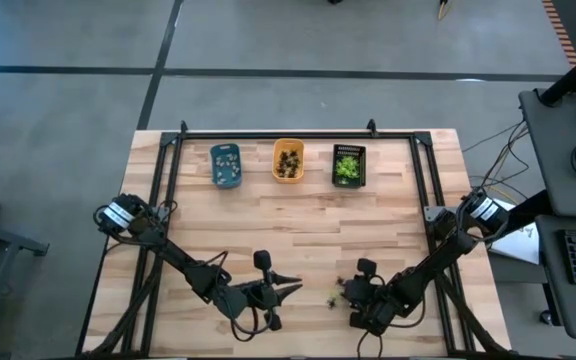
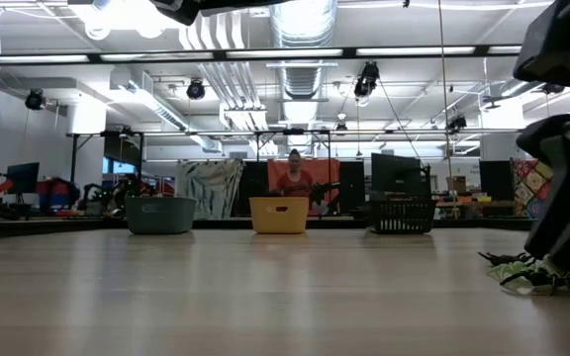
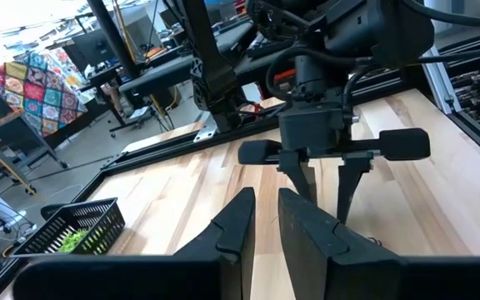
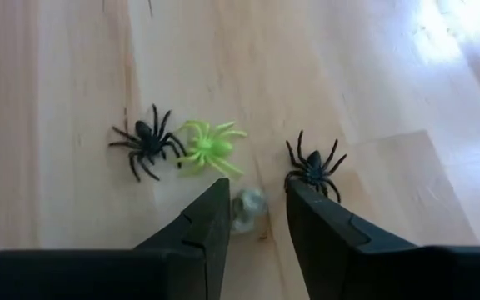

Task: Sort Halloween decoration
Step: Put the white skull toy into the blue bin

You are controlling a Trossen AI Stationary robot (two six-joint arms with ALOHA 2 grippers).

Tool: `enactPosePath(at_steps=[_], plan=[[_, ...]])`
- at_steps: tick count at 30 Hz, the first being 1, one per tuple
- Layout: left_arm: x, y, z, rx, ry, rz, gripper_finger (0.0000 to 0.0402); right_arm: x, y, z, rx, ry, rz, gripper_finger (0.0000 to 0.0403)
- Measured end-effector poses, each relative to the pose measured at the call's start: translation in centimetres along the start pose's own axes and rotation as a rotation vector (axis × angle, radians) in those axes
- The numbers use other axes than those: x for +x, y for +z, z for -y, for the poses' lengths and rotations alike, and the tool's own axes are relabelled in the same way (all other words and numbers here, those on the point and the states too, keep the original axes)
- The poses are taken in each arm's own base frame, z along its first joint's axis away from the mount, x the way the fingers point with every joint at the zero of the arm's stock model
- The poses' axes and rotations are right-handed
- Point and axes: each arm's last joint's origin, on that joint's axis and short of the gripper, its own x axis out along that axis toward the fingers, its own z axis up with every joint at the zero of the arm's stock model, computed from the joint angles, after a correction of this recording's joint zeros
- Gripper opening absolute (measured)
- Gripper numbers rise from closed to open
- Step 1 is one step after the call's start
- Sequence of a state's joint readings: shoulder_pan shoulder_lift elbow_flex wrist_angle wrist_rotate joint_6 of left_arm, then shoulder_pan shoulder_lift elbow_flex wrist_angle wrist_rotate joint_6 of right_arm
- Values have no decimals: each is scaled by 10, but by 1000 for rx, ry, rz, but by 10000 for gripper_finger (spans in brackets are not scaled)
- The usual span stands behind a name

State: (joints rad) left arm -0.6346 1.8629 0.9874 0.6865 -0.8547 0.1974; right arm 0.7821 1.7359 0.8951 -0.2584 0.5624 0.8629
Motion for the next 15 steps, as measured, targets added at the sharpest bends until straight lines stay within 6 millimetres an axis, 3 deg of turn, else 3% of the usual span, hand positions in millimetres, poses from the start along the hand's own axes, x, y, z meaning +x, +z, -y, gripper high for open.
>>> enactPosePath(at_steps=[10,15], plan=[[0,-1,0,6,-1,-5,39,0,-1,-2,-13,44,-45,82],[0,-1,0,7,-1,-6,39,0,-1,-2,-15,47,-44,43]])
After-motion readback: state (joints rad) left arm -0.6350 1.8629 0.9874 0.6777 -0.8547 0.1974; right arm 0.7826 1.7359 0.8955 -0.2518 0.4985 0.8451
